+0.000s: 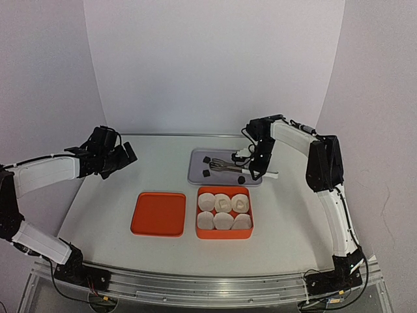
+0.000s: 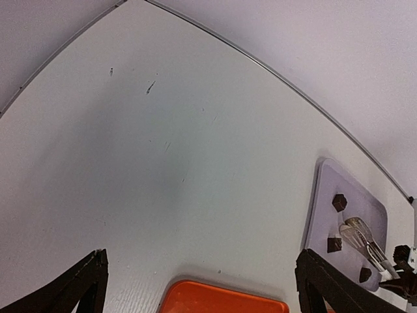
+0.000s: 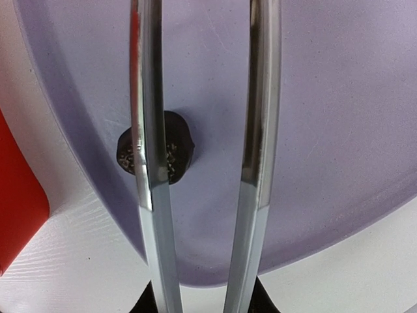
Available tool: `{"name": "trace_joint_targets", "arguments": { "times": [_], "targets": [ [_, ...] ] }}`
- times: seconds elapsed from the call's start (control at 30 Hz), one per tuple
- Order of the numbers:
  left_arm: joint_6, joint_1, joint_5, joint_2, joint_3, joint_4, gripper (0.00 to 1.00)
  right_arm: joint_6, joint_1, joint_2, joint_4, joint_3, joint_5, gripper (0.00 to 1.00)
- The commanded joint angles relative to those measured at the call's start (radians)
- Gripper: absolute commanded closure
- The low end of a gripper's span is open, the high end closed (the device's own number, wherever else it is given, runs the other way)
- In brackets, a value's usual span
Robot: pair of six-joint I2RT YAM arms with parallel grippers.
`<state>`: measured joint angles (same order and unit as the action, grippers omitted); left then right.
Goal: Pack the chocolate
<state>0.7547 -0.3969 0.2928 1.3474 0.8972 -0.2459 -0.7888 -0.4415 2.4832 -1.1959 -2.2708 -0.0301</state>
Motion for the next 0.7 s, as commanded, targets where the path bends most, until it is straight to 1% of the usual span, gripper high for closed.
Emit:
{"name": "trace_joint_targets", "arguments": {
  "times": [0.0,0.2,0.4,0.6,0.67],
  "targets": [
    [-0.02,0.006,0.025,-0.043,0.007,0.003,0.0,0.054,-0.011,-0.099,0.003,0.008,-0.002,1.0],
    [-0.028,0.006,0.02,-0.05,0.003,0.018,0.0,0.146,-0.019,-0.177,0.032,0.032,0.022,1.0],
    [-0.03,0.006,0.017,-0.056,-0.006,0.025,0.0,0.215,-0.028,-0.232,0.048,0.067,-0.01,1.0],
    [-0.029,0.006,0.016,-0.061,-0.012,0.028,0.0,0.351,-0.042,-0.284,0.052,0.101,-0.043,1.0],
    [-0.029,0.006,0.016,-0.059,-0.01,0.028,0.0,0.432,-0.059,-0.301,0.051,0.108,-0.086,1.0]
  ]
}}
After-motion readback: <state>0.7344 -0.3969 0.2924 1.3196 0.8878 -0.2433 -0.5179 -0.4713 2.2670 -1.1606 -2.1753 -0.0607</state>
